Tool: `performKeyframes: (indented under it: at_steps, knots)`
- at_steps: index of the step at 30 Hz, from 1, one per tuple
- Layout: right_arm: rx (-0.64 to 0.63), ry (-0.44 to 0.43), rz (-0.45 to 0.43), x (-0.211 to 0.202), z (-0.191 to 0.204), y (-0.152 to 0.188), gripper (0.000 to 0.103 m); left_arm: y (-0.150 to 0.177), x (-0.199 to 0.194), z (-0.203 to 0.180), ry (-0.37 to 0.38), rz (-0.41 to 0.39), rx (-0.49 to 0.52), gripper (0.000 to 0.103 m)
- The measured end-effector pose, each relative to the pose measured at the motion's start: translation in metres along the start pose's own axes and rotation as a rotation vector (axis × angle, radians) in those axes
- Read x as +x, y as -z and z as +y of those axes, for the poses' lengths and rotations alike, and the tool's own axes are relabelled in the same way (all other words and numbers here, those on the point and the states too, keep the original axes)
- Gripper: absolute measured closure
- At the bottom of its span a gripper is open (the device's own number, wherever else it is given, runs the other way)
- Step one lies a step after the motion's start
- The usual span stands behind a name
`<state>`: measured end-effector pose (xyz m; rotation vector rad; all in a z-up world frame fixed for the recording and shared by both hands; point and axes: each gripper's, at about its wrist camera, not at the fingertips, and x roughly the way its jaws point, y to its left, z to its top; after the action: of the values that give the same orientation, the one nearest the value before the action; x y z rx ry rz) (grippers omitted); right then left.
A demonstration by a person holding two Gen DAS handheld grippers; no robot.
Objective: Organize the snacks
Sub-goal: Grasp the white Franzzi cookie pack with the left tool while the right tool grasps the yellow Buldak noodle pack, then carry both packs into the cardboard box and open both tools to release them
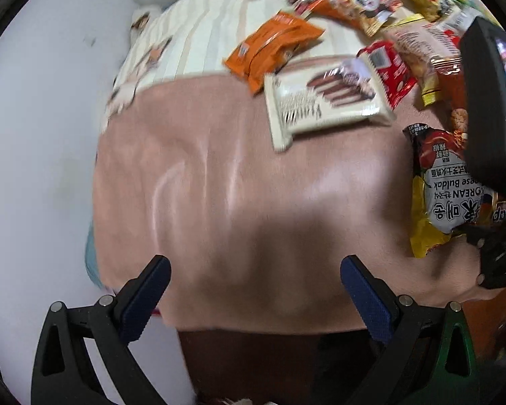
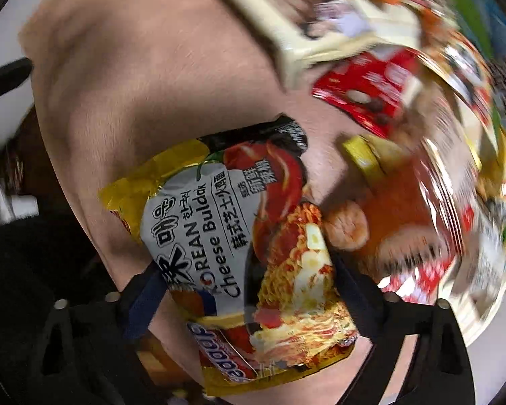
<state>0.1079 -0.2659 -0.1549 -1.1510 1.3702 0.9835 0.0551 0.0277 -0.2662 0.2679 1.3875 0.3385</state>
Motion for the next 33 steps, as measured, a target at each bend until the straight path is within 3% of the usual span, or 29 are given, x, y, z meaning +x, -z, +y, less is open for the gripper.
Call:
performKeyframes:
  at_steps: [6, 9, 13, 17, 19, 20, 21, 23, 26, 31, 33]
  knots:
    - [0.406, -0.117, -0.03, -0.009, -0.037, 0.051, 0.013, -0.031, -0.018, -0.019, -0.075, -0.21, 0.348, 0.0]
    - [0.678, -0.188, -0.06, -0.012, -0.054, 0.082, 0.013, -0.051, -0.015, -0.032, -0.072, -0.291, 0.53, 0.0]
    - [1.006, -0.25, -0.099, -0.019, -0.074, 0.119, 0.013, -0.078, 0.002, -0.05, -0.028, -0.323, 0.754, 0.0]
    - [1.307, -0.29, -0.149, -0.026, -0.098, 0.155, 0.013, -0.093, 0.029, -0.073, 0.003, -0.305, 0.966, 0.0]
    - [1.394, -0.296, -0.162, -0.025, -0.104, 0.164, 0.013, -0.095, 0.042, -0.081, 0.003, -0.294, 1.04, 0.004]
    - [1.426, -0.289, -0.166, -0.026, -0.108, 0.167, 0.013, -0.096, 0.044, -0.082, 0.023, -0.286, 1.059, 0.012]
    - [1.441, -0.282, -0.165, -0.026, -0.114, 0.167, 0.013, -0.097, 0.044, -0.081, 0.052, -0.281, 1.05, 0.025]
    - [1.467, -0.262, -0.163, -0.025, -0.116, 0.169, 0.013, -0.107, 0.04, -0.073, 0.159, -0.221, 0.952, 0.042]
    - [1.517, -0.253, -0.159, -0.028, -0.128, 0.171, 0.013, -0.13, 0.04, -0.041, 0.311, -0.123, 0.668, 0.042]
    - [1.587, -0.366, -0.158, -0.022, -0.145, 0.185, 0.01, -0.145, 0.072, 0.031, 0.578, 0.182, 0.037, 0.042]
    - [1.57, -0.403, -0.16, -0.016, -0.156, 0.187, 0.008, -0.14, 0.083, 0.05, 0.652, 0.233, -0.091, 0.041]
